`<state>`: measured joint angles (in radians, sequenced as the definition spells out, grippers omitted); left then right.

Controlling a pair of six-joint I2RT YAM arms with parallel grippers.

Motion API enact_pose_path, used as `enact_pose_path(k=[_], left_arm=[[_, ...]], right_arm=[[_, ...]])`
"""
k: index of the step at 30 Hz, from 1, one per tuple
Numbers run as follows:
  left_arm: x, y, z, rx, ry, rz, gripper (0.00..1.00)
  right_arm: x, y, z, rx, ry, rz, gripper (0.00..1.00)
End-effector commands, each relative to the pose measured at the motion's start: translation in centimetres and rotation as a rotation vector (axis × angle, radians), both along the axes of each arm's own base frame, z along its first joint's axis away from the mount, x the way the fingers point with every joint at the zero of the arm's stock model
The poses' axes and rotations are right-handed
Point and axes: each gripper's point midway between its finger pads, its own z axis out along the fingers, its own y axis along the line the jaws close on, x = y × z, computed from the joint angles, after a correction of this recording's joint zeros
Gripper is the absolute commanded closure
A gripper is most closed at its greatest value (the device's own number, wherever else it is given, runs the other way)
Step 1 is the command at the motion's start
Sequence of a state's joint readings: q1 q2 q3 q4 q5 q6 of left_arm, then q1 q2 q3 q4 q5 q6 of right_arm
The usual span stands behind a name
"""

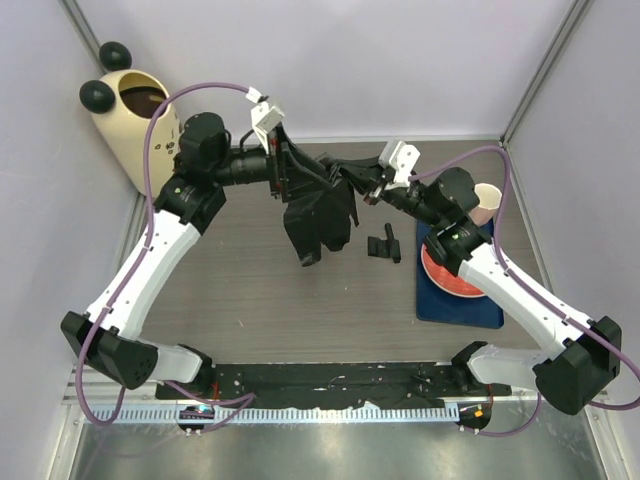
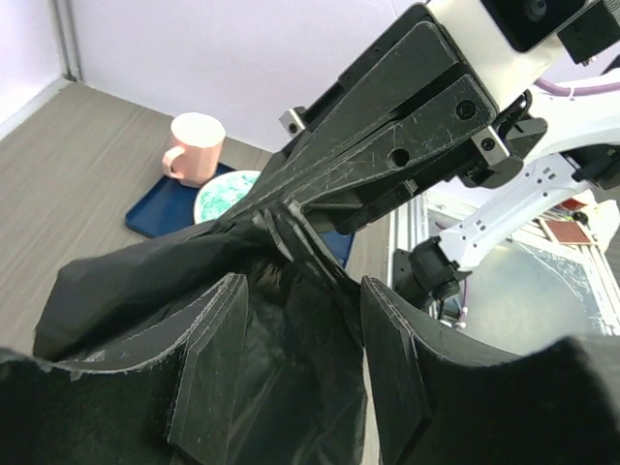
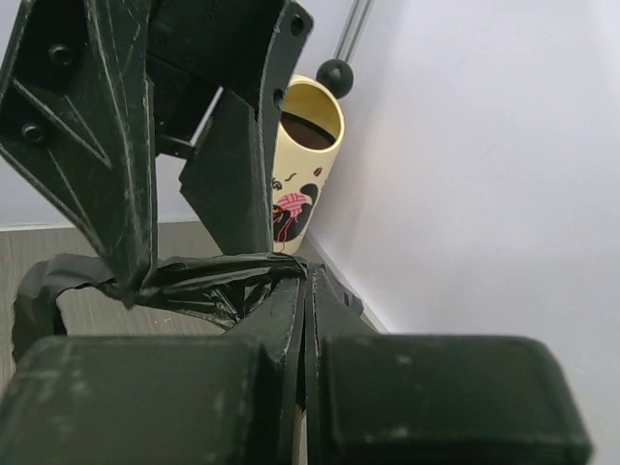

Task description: Put the trash bags into the trash bin

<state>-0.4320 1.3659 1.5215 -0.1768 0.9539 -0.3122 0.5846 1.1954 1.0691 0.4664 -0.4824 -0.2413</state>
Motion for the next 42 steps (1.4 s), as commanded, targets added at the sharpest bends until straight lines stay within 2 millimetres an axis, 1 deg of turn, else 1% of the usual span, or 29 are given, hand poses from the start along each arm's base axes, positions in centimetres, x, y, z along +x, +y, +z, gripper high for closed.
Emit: enact_pose_path(k=[1,6,7,8,9,10,11,12,13,14,16,17,18,19,20,21,22,26,27,30,32,35,36,38,39,41,42], left_arm=[[-0.9,-0.8,0.0,0.015,-0.009,-0.021,0.45],[-0.5,-1.5,-1.4,0.060,-0.005,0.028,0.45],[0.1,-1.3,-1.4,0.064,-0.009,0.070,0.51],[0.3,-1.3,-1.7,0.068,-0.004,0.078,0.56],[0.2,-1.3,-1.6,0.066,-0.008,0.075,0.63],[-0.2,-1.2,-1.1,0.052,-0.017,0.063,0.73],[-1.1,-1.3,-0.8,0.021,-0.035,0.014,0.75],[-1.6,-1.3,-0.4,-0.002,-0.046,-0.008,0.75],[-2.3,-1.2,-0.3,-0.021,-0.050,-0.036,0.63],[-3.2,-0.7,0.2,-0.057,-0.048,-0.054,0.57],[-3.2,0.2,0.4,-0.085,-0.035,-0.047,0.48],[-2.6,1.2,0.8,-0.110,-0.010,-0.033,0.48],[-2.9,1.5,0.8,-0.113,0.017,-0.065,0.49],[-2.6,1.9,1.1,-0.123,0.040,-0.067,0.51],[-2.2,2.5,1.8,-0.145,0.021,-0.067,0.52],[-2.3,2.7,1.8,-0.157,0.088,-0.086,0.53],[-2.4,2.8,2.0,-0.165,0.089,-0.093,0.58],[-2.3,2.8,2.4,-0.178,0.091,-0.092,0.60],[-2.3,2.8,2.6,-0.181,0.094,-0.091,0.59],[-2.6,2.7,2.9,-0.188,0.105,-0.118,0.45],[-2.7,2.7,2.8,-0.182,0.110,-0.124,0.44],[-2.0,2.6,2.5,-0.173,0.136,-0.098,0.47],[-1.9,2.5,2.5,-0.171,0.142,-0.094,0.52],[-1.6,2.5,2.4,-0.167,0.150,-0.094,0.57],[-1.5,2.4,2.3,-0.166,0.152,-0.094,0.61],[-1.3,2.3,2.1,-0.165,0.161,-0.092,0.64],[-1.3,2.3,2.1,-0.165,0.167,-0.089,0.67]], right_arm=[[-1.6,0.3,3.0,0.034,-0.110,0.038,0.99],[-1.8,1.1,3.2,0.032,-0.108,0.051,0.99],[-1.9,1.2,3.3,0.034,-0.106,0.053,0.99],[-2.0,1.4,3.3,0.034,-0.106,0.059,0.99],[-2.2,1.5,3.1,0.033,-0.101,0.065,0.99],[-2.3,1.5,3.1,0.034,-0.103,0.066,0.99],[-2.2,1.6,3.0,0.033,-0.100,0.065,0.99],[-2.1,1.5,2.9,0.033,-0.096,0.059,0.99],[-2.0,1.5,2.8,0.032,-0.097,0.054,0.99],[-2.0,1.5,2.9,0.028,-0.104,0.051,0.99],[-2.0,1.4,2.8,0.021,-0.114,0.045,0.99],[-2.0,1.4,2.7,0.017,-0.116,0.044,0.99],[-2.0,1.4,2.6,0.015,-0.113,0.046,0.99],[-2.1,1.5,2.5,0.011,-0.113,0.053,0.99],[-2.2,1.5,2.4,0.008,-0.115,0.057,0.99],[-2.2,1.6,2.3,0.005,-0.113,0.061,0.99],[-2.3,1.6,2.3,0.005,-0.115,0.064,0.99],[-2.4,1.9,2.3,-0.002,-0.121,0.080,0.99],[-2.5,1.8,2.4,-0.002,-0.123,0.081,0.99],[-2.4,1.9,2.3,-0.008,-0.123,0.082,0.99],[-2.4,1.8,2.2,-0.013,-0.126,0.079,0.99],[-2.7,1.9,2.1,-0.023,-0.138,0.092,0.99],[-2.8,2.0,2.2,-0.024,-0.144,0.098,0.99],[-2.9,2.1,2.1,-0.032,-0.157,0.102,0.99],[-2.9,2.2,2.0,-0.035,-0.156,0.107,0.99],[-3.0,2.2,2.0,-0.038,-0.159,0.110,0.99],[-3.0,2.3,2.0,-0.042,-0.163,0.114,0.99]])
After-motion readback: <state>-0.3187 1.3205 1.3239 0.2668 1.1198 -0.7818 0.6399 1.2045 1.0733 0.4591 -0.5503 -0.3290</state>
